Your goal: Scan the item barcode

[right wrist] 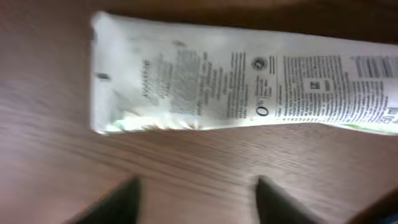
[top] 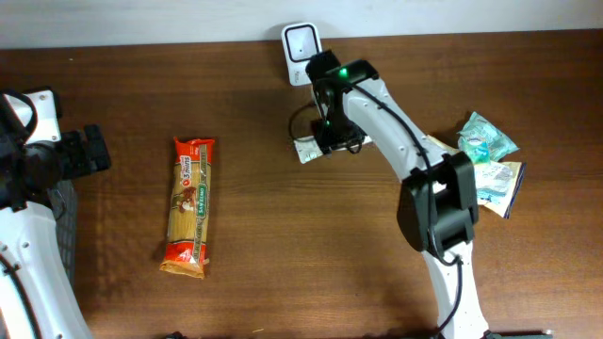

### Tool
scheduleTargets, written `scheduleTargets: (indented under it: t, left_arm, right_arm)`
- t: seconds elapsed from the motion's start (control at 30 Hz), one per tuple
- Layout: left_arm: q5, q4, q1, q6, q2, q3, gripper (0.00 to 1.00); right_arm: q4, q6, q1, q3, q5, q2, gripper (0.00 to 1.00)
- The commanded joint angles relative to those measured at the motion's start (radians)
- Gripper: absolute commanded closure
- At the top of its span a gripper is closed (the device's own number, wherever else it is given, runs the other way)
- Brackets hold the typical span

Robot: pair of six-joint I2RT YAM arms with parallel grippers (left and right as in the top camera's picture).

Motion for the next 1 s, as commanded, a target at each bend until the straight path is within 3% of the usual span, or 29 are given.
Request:
scheduleTargets:
  t: [0.0, 0.03, 0.17, 0.3, 0.53, 0.57, 0.63, 0.8, 0.97]
  left_arm:
    - [0.000, 0.002, -0.002, 0.016, -0.005, 0.000, 0.01]
    - [0.000, 0.002, -0.002, 0.016, -0.005, 0.000, 0.01]
    - [0.000, 0.002, -0.002, 0.016, -0.005, 0.000, 0.01]
    - [0.000, 0.002, -0.002, 0.016, -0.005, 0.000, 0.01]
    - [0.000, 0.002, -0.002, 0.016, -0.005, 0.000, 0.01]
    - [0.000, 0.002, -0.002, 0.016, -0.005, 0.000, 0.01]
    - [0.000, 0.002, -0.002, 0.016, -0.005, 0.000, 0.01]
    - [0.000, 0.002, -0.002, 0.016, -0.005, 0.000, 0.01]
    - [0.000, 0.002, -0.002, 0.016, -0.005, 0.000, 0.01]
  right_arm:
    - [0.053, 0.369, -0.003, -0.015, -0.068, -0.010, 0.13]
    - [0.117, 0.479, 0.001, -0.069, -0.050, -0.009, 0.07]
    - [0.286, 0.735, 0.002, -0.239, -0.024, -0.009, 0.07]
    - [0.459, 0.791, -0.002, -0.363, -0.024, -0.009, 0.11]
    - [0.490, 0.619, 0.000, -0.363, -0.142, -0.009, 0.69]
    - [0.489, 0.563, 0.000, -0.363, -0.190, -0.009, 0.81]
    - [0.488, 0.444, 0.000, -0.363, -0.288, -0.009, 0.93]
    - [0.425, 0.310, 0.030, -0.363, -0.410, -0.009, 0.96]
    - [0.316, 0.065, 0.113, -0.357, -0.560, -0.011, 0.96]
